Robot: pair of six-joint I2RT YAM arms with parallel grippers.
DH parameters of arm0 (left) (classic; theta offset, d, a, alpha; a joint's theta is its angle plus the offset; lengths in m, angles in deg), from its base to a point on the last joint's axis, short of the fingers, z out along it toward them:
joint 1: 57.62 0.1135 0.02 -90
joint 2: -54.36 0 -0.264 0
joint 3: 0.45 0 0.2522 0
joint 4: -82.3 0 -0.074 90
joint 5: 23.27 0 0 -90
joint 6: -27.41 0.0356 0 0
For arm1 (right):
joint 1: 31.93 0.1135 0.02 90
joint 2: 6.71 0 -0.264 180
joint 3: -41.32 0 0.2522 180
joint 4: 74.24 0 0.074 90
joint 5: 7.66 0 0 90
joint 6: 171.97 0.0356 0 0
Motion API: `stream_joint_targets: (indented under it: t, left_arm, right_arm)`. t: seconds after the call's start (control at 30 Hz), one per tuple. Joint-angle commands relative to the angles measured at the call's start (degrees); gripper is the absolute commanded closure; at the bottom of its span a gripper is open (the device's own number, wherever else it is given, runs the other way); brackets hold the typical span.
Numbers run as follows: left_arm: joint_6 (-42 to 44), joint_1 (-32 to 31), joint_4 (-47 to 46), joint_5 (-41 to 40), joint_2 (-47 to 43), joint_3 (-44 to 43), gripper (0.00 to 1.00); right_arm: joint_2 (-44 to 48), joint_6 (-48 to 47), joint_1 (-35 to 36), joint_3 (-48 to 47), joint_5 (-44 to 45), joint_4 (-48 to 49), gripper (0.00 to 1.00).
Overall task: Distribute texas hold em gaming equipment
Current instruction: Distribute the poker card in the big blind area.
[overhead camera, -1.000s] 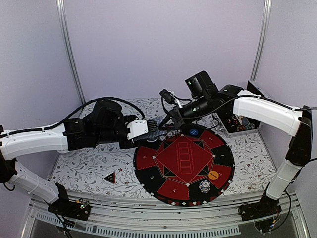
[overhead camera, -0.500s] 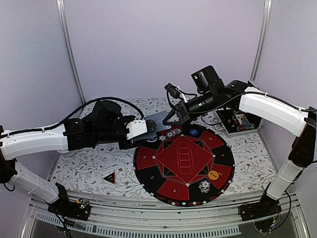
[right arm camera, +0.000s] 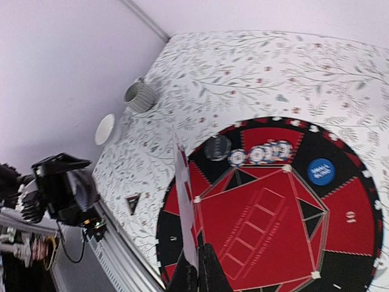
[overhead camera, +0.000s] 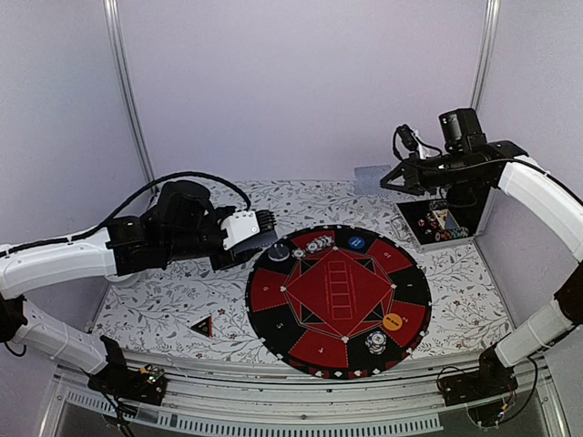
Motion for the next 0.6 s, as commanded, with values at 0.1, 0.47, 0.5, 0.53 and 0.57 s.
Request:
stream_joint_targets:
  t: [0.1,0.47,0.5,0.53,0.57]
  left_arm:
    - [-1.96,1.49,-1.59,0.43,-1.77,1.63,0.39]
    - [-3.37,3.83,-4.15,2.83,-3.42,4.56,0.38]
    - [-3.48,4.0,-4.3,2.98,-3.49,4.74,0.38]
    - [-3.57,4.03,-4.27,3.09,-3.62,4.87,0.38]
    - [-3.62,4.15,-4.3,3.15,-3.77,4.97,0.38]
  right_arm:
    - [-3.35,-4.45,-7.92,5.71,5.94,-2.69,0.98]
    - [-17.87,-7.69,-9.37,-0.43,5.13,-5.69,0.98]
    - [-18.63,-7.87,-9.36,-1.11,4.92,-6.03,0.98]
    - [-19.34,-8.12,-9.37,-1.5,4.89,-6.17,0.98]
    - [-19.9,-8.22,-9.34,-2.0,5.29,-6.45,0.98]
